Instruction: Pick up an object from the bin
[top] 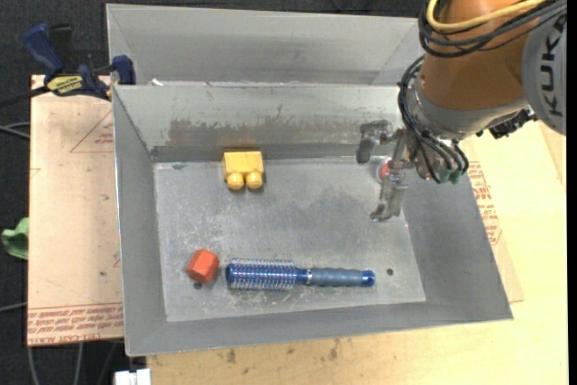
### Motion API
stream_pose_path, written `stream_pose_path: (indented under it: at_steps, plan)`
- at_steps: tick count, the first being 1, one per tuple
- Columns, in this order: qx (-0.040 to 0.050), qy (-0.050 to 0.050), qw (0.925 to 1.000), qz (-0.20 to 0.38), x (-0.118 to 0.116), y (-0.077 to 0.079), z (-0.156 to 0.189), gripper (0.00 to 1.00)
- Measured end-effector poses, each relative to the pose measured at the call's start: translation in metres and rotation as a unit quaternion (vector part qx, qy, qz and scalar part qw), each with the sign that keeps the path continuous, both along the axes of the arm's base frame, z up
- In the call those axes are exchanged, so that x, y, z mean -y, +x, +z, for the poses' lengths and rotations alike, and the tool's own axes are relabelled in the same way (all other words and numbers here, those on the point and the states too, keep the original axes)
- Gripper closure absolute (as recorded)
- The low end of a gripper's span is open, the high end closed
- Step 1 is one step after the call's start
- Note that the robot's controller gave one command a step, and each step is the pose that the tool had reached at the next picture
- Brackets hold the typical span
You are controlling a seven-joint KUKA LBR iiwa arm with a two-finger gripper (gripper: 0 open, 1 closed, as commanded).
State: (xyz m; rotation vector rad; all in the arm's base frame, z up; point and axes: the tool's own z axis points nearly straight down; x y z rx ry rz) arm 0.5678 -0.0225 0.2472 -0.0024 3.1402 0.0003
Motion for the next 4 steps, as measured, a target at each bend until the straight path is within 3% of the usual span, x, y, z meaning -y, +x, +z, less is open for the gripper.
stream_pose_path:
  at_steps: [1, 2, 3, 4]
  plan:
    - [-0.0039, 0.001, 0.9862, 0.166, -0.007, -0.061, -0.158, 0.0]
    - [0.0042, 0.001, 0.9873, 0.159, -0.066, -0.074, -0.177, 0.0]
    - [0.0001, 0.0, 0.9876, 0.157, -0.062, -0.076, -0.177, 1.0]
    - [0.0047, 0.0, 0.9879, 0.155, -0.056, -0.052, -0.036, 1.0]
